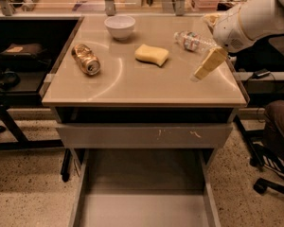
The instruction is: Place sponge into middle drawer
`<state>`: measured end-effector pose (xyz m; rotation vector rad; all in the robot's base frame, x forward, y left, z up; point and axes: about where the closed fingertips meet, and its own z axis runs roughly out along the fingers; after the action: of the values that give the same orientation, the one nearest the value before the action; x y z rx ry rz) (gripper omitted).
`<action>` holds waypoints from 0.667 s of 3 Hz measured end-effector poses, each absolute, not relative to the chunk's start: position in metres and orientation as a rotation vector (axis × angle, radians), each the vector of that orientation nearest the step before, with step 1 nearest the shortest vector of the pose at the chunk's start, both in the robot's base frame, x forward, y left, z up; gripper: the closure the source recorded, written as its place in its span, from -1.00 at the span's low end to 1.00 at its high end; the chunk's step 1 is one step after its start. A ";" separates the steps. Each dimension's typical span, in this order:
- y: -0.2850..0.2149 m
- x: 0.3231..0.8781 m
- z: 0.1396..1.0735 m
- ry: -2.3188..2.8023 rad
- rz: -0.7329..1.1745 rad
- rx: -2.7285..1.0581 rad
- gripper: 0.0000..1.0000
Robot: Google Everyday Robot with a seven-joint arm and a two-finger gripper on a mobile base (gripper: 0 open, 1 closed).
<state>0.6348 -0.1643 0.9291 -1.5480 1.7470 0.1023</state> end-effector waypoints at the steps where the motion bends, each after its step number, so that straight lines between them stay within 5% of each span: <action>1: -0.157 0.668 0.921 1.716 0.234 -1.435 -1.00; 2: -0.146 0.690 0.916 1.706 0.353 -1.361 -1.00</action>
Offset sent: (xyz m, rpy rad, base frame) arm 0.0771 0.0313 -0.0159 0.3990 0.1451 -0.0143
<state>0.6896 -0.1457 0.9160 -1.3612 1.7056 0.3534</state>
